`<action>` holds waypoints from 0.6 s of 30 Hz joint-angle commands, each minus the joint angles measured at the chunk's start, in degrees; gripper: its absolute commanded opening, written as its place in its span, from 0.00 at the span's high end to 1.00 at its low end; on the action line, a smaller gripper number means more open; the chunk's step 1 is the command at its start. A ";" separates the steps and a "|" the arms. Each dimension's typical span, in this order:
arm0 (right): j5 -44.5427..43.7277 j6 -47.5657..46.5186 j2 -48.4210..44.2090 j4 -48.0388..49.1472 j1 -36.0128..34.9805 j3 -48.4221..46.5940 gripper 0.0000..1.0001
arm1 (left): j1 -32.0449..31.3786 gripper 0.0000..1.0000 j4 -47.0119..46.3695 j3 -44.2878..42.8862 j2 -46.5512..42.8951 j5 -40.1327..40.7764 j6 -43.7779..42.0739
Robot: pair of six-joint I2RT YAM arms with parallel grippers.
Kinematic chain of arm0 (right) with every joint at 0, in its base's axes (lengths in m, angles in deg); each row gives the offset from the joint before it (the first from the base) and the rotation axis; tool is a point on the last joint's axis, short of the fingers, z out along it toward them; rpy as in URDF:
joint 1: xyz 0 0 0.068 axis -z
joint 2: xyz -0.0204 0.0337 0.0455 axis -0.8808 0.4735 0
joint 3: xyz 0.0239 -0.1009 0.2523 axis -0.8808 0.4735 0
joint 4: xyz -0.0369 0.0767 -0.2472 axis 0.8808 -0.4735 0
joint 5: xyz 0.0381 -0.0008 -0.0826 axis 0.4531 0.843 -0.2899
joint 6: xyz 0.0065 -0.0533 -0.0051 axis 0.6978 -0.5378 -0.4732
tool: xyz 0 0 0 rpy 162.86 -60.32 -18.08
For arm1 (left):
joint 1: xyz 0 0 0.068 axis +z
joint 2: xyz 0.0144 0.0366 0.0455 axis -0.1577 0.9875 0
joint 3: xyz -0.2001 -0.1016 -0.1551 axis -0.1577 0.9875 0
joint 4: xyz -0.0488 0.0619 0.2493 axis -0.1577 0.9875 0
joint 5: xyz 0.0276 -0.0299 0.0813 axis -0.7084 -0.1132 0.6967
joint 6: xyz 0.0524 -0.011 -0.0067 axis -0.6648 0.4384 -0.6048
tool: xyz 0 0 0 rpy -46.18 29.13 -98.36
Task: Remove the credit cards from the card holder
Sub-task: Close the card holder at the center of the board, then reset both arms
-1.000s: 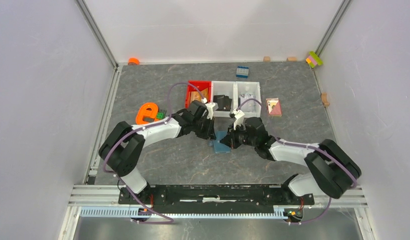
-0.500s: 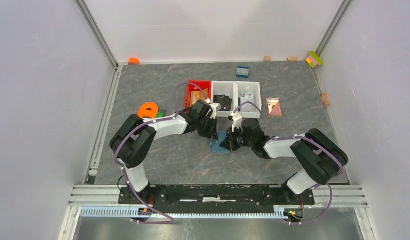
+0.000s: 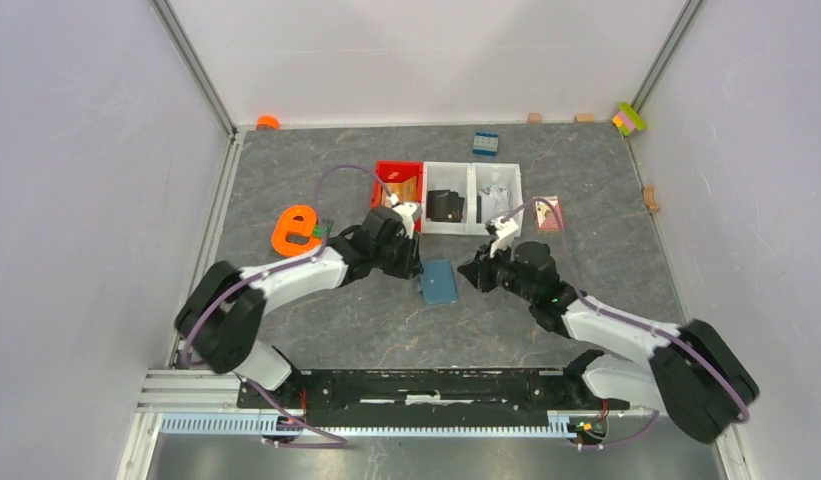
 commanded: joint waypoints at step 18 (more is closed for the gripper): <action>-47.86 -36.20 -27.04 41.50 0.14 32.56 0.02 | -0.01 0.09 -33.33 29.71 -37.31 40.43 -19.46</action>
